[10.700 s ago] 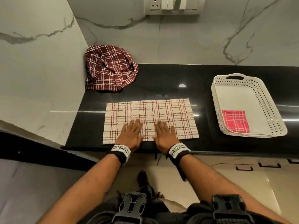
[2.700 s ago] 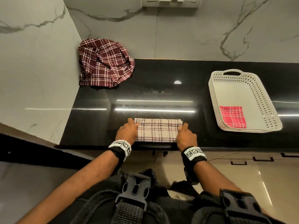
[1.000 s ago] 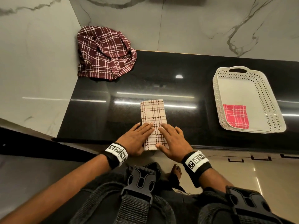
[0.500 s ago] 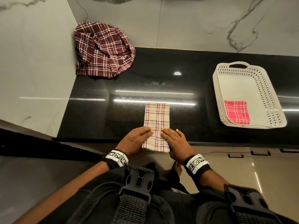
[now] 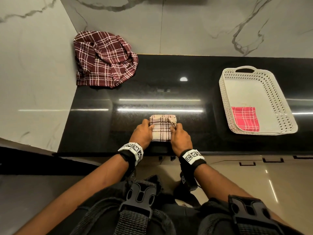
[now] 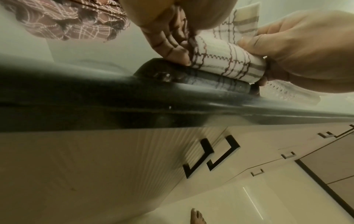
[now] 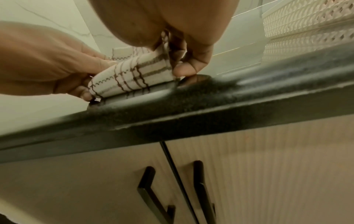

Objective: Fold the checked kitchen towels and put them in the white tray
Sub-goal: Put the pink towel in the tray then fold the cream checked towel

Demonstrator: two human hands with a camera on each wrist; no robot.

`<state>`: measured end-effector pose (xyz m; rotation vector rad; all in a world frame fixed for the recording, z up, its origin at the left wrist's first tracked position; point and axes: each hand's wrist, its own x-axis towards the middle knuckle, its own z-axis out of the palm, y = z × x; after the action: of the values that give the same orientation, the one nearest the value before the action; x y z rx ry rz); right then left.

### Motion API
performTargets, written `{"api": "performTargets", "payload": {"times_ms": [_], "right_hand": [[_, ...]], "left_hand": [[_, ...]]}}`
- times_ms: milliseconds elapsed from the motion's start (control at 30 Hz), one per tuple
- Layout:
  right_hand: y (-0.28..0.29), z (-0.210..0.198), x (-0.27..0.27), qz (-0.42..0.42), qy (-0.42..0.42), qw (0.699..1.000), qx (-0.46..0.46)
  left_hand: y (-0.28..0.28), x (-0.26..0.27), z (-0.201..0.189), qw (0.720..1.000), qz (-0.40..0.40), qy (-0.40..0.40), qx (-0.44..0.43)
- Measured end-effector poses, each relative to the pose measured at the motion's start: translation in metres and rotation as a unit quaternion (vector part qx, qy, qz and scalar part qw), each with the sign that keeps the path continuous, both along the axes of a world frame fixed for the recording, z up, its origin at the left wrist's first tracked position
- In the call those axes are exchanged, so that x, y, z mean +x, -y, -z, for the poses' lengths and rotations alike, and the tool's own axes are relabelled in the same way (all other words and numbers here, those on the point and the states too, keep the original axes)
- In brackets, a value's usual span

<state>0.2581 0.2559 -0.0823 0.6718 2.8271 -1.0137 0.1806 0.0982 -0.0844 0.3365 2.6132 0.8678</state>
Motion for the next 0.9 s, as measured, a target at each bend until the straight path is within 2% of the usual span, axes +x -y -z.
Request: {"api": "performTargets", "payload": {"times_ms": [133, 400, 500, 567, 633, 667, 733, 833, 900], "right_hand": [[0.000, -0.005, -0.013, 0.037, 0.029, 0.999, 0.005], [-0.021, -0.001, -0.036, 0.054, 0.076, 0.995, 0.030], [-0.023, -0.004, -0.034, 0.095, 0.044, 0.994, -0.011], [-0.019, -0.009, -0.025, 0.101, -0.031, 0.994, 0.001], [-0.014, -0.012, -0.010, 0.033, -0.120, 0.988, 0.095], [-0.009, -0.013, -0.003, -0.019, -0.131, 0.981, 0.139], [0.001, -0.010, 0.004, -0.134, -0.085, 0.972, 0.171], [0.008, 0.001, -0.001, -0.218, 0.022, 0.956, 0.194], [0.001, 0.008, -0.008, -0.230, 0.059, 0.950, 0.204]], "left_hand": [[-0.008, -0.007, 0.000, 0.999, -0.019, 0.007, -0.034], [-0.011, -0.014, -0.002, 0.998, -0.014, 0.003, -0.060], [-0.013, -0.014, -0.006, 0.998, -0.036, 0.000, -0.050], [-0.009, -0.008, -0.008, 0.999, -0.037, -0.022, -0.027], [-0.001, 0.002, -0.007, 0.993, -0.003, -0.117, -0.018], [0.003, 0.008, -0.004, 0.983, 0.031, -0.177, -0.025], [0.006, 0.015, 0.006, 0.956, 0.121, -0.261, -0.049], [0.002, 0.008, 0.019, 0.922, 0.257, -0.267, -0.112], [-0.002, -0.003, 0.022, 0.915, 0.288, -0.233, -0.163]]}}
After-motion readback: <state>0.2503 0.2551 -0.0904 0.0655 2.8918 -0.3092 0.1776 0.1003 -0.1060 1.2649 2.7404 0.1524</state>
